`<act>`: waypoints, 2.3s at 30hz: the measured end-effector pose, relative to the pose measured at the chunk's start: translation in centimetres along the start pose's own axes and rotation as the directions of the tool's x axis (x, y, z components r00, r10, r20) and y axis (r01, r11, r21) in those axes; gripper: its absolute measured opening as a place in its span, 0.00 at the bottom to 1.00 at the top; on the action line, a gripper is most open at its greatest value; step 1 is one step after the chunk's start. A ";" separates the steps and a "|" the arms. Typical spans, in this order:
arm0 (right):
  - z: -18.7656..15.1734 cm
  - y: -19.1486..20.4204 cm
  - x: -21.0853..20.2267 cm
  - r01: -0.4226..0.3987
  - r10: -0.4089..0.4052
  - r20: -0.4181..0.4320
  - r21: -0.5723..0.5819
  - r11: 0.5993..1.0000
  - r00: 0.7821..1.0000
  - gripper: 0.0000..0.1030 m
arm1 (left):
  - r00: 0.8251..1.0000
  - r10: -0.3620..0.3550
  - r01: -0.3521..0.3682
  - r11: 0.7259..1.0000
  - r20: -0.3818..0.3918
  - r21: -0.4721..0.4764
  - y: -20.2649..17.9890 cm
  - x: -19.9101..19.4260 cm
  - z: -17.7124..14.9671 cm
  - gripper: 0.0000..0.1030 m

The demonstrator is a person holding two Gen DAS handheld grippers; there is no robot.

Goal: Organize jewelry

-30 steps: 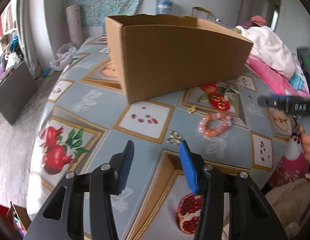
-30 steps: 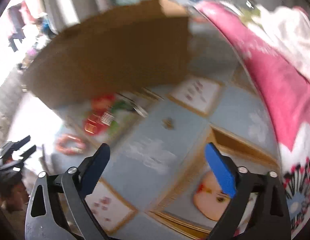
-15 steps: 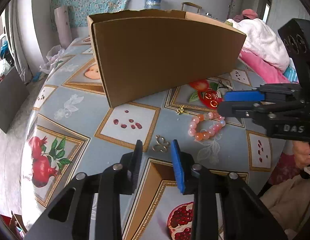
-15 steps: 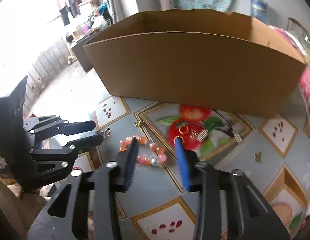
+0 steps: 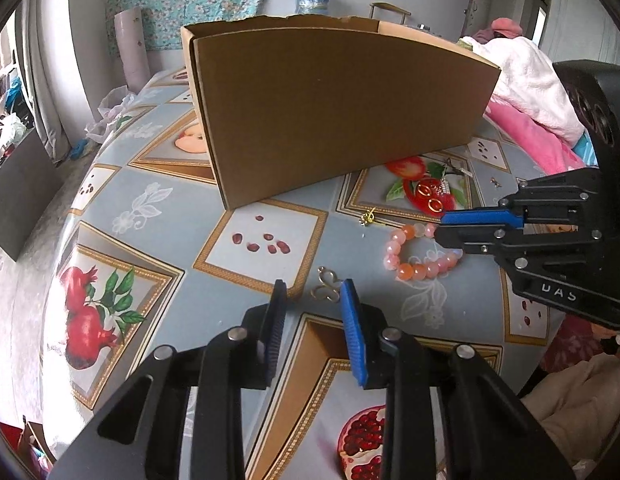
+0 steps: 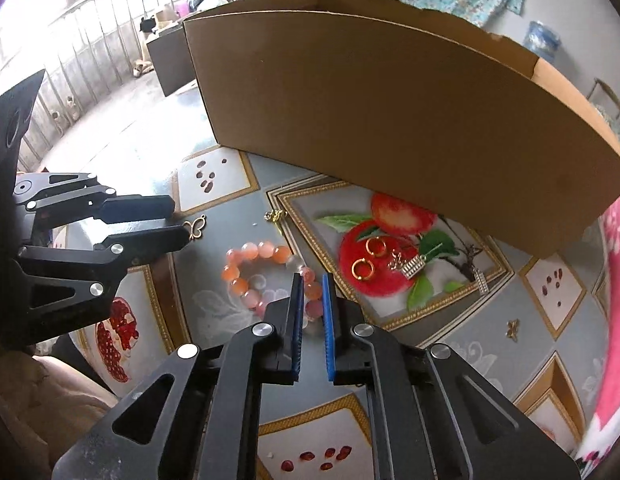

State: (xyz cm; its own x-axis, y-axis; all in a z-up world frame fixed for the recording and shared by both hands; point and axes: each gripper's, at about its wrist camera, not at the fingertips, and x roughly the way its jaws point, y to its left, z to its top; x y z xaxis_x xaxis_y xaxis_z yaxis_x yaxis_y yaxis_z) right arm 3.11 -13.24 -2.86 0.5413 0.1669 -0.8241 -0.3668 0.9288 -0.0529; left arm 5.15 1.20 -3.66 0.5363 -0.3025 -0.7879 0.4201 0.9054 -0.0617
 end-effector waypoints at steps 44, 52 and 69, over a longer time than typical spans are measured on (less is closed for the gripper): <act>-3.1 -6.7 -3.9 -0.204 0.195 0.058 0.303 0.931 0.979 0.17 | 0.998 -0.051 0.051 0.999 -0.023 -0.008 -0.9 1.1 1.6 0.26; -3.0 -6.6 -3.8 -0.195 0.184 0.066 0.299 0.934 0.981 0.17 | 0.998 0.037 -0.033 0.997 -0.053 0.067 -1.8 1.1 1.7 0.25; -3.2 -5.9 -4.3 -0.186 0.164 0.098 0.296 0.937 0.982 0.17 | 0.998 0.047 -0.047 0.999 -0.045 0.005 -0.9 0.6 1.5 0.11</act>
State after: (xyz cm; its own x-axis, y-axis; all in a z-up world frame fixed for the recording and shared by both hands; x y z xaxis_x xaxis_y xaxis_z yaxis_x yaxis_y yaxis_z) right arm 0.51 -20.48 -0.77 0.5449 0.3487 -0.7626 -0.2205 0.9370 0.2709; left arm 6.25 -0.26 -3.16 0.5216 -0.2460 -0.8170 0.3984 0.9170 -0.0218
